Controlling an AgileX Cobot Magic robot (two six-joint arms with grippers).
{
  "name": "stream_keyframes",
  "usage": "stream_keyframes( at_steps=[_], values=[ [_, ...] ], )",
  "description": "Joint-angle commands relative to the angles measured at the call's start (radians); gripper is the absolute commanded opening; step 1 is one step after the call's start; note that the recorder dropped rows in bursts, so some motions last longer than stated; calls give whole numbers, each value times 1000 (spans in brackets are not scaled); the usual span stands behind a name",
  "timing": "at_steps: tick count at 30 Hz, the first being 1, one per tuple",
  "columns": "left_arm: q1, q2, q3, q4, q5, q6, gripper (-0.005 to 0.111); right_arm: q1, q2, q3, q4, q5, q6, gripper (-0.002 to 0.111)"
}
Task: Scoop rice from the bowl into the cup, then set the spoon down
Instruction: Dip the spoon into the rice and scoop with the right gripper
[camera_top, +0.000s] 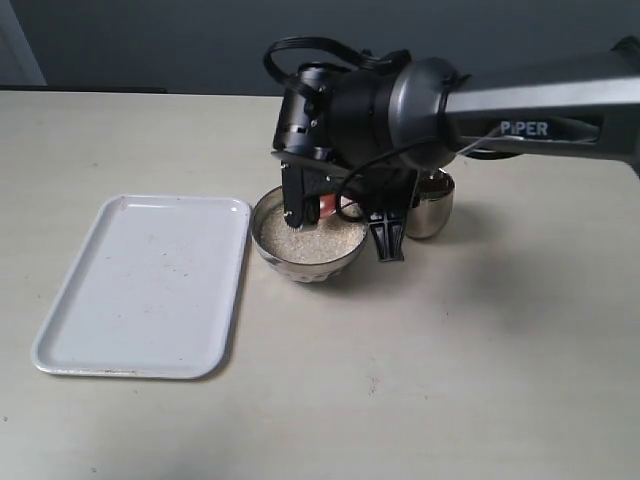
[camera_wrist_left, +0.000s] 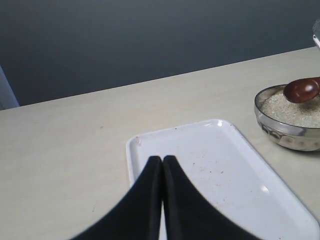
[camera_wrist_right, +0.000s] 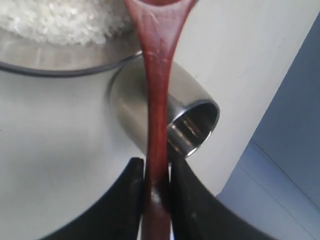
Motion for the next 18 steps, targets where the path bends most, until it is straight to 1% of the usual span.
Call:
stream_keyframes(
  at_steps=[1, 11, 18],
  values=[
    [-5, -4, -2, -1, -11, -5, 1, 31, 33, -5, -28, -15, 1, -1],
    [-5, -4, -2, -1, -11, -5, 1, 42, 59, -5, -37, -39, -2, -1],
    [-5, -4, -2, -1, -11, -5, 1, 42, 59, -5, 38, -83, -92, -1]
  ],
)
